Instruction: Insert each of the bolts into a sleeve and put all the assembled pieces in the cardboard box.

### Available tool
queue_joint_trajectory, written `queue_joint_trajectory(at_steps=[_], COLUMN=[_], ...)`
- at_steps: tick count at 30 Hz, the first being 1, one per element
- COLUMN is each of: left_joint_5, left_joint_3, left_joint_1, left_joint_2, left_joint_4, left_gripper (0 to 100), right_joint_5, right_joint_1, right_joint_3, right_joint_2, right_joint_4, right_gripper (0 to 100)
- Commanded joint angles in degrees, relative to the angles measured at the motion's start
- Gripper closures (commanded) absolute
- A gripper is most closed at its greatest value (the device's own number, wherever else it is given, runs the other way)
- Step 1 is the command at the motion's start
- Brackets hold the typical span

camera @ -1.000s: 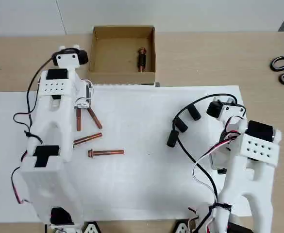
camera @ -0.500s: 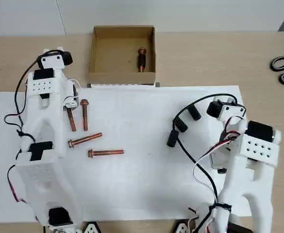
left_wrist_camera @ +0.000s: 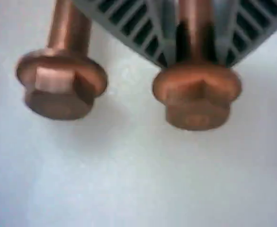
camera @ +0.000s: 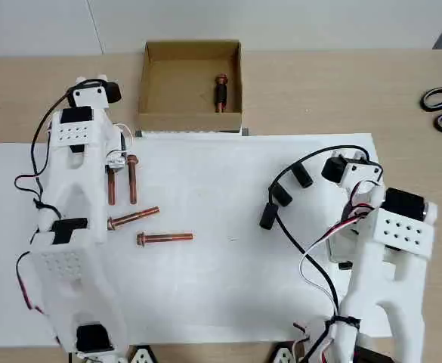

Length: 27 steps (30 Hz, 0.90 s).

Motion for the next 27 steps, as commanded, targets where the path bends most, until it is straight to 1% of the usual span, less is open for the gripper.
queue_joint_trajectory(at_steps=[1, 6, 9, 13, 18, 23, 27], left_joint_5=[-0.3, -0.2, -0.3, -0.4, -0.6, -0.6, -0.5], left_joint_3=[0.0, -3.0, -8.0, -15.1, -22.1, -24.1, -23.2], left_joint_1=[0.1, 0.2, 0.2, 0.4, 3.4, 7.0, 9.1], left_joint_2=[2.1, 2.1, 1.4, -2.7, -9.9, -15.6, -20.7], left_joint_4=[0.0, 1.5, 6.0, 11.3, 17.0, 20.6, 21.2], left_gripper=[99, 99, 99, 99, 99, 99, 99], right_joint_5=[0.4, 0.4, 0.4, 0.4, 0.4, 0.4, 0.5], right_joint_1=[0.4, 0.4, 0.3, 0.2, 0.2, 0.2, 0.2], right_joint_3=[0.1, 1.0, 1.0, 0.9, 0.7, 0.6, -1.1], right_joint_2=[-1.5, -1.6, -1.7, -1.7, -1.7, -1.8, -1.8], right_joint_4=[-0.4, -1.1, -1.1, -1.0, -1.0, -1.0, 0.5], right_gripper=[99.4, 99.4, 99.4, 99.4, 99.4, 99.4, 99.4])
